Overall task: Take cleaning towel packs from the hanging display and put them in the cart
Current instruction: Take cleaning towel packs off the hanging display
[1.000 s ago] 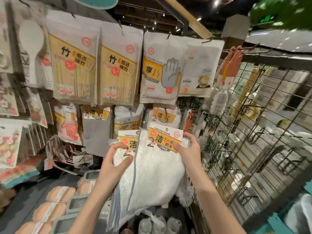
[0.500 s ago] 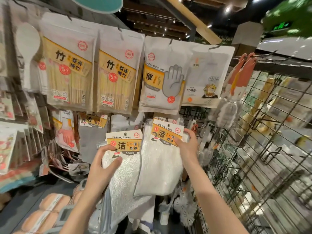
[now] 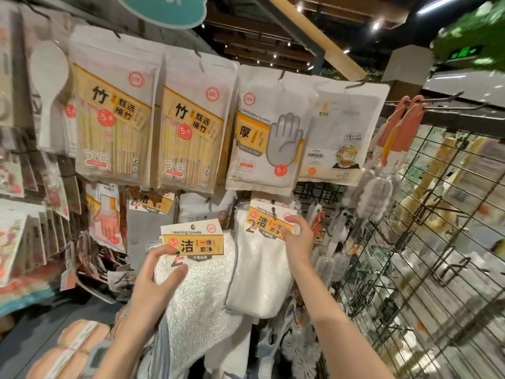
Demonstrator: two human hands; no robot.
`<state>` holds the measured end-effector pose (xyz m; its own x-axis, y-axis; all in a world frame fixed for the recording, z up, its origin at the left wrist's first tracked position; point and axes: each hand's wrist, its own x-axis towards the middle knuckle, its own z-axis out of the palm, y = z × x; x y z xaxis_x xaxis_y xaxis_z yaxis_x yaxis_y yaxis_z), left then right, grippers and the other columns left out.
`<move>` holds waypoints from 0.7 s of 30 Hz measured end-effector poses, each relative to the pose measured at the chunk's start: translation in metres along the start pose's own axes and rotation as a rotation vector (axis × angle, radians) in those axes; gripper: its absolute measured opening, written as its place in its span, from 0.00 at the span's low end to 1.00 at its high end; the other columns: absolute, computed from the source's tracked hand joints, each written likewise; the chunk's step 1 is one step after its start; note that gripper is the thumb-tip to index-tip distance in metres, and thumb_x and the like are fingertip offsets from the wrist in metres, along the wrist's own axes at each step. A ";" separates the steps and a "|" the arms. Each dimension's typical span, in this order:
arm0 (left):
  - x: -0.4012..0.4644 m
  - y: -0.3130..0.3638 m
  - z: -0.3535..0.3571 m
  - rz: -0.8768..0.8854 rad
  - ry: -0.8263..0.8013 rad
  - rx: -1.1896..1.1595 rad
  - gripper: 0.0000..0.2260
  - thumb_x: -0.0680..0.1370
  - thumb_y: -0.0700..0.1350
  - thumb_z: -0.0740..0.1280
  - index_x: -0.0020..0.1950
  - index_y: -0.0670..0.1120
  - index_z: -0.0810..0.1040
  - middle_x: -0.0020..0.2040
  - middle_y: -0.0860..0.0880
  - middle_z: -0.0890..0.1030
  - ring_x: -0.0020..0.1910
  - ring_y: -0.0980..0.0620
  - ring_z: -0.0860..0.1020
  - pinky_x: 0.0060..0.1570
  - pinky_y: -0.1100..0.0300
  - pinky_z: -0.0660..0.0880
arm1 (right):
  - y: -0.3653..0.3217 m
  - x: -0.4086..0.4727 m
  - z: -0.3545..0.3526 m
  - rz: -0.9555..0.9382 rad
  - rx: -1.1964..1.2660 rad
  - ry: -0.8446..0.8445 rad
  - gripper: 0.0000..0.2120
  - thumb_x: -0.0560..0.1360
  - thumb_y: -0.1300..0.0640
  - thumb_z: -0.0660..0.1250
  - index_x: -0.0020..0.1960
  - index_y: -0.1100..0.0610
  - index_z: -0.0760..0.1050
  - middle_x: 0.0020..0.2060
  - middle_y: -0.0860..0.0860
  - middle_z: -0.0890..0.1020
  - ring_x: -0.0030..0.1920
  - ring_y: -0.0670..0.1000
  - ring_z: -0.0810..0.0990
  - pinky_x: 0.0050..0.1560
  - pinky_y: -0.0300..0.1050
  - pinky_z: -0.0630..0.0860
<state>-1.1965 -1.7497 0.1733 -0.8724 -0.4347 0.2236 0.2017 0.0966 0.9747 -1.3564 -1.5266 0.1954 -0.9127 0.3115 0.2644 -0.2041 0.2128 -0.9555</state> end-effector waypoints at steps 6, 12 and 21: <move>0.002 0.001 -0.005 -0.012 -0.014 -0.030 0.13 0.74 0.38 0.70 0.51 0.55 0.74 0.55 0.65 0.74 0.57 0.55 0.72 0.54 0.56 0.64 | 0.000 0.019 0.012 0.032 0.006 -0.031 0.16 0.73 0.71 0.66 0.56 0.56 0.78 0.56 0.50 0.77 0.59 0.51 0.75 0.61 0.47 0.73; 0.001 0.004 0.000 0.007 -0.056 -0.024 0.13 0.74 0.38 0.70 0.54 0.52 0.74 0.55 0.64 0.75 0.55 0.68 0.70 0.53 0.58 0.65 | -0.003 0.023 0.010 -0.008 -0.055 -0.136 0.19 0.71 0.69 0.69 0.60 0.56 0.74 0.59 0.51 0.72 0.63 0.51 0.71 0.61 0.39 0.66; 0.001 0.003 0.015 0.013 -0.068 -0.046 0.13 0.74 0.38 0.70 0.54 0.52 0.74 0.58 0.59 0.76 0.57 0.66 0.71 0.48 0.68 0.66 | -0.019 -0.011 -0.023 -0.052 -0.183 -0.279 0.18 0.72 0.58 0.71 0.61 0.51 0.74 0.70 0.50 0.54 0.72 0.50 0.53 0.65 0.34 0.51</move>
<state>-1.2034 -1.7366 0.1766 -0.8974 -0.3718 0.2374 0.2320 0.0600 0.9709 -1.3340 -1.5125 0.2140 -0.9697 0.0357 0.2416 -0.2087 0.3928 -0.8957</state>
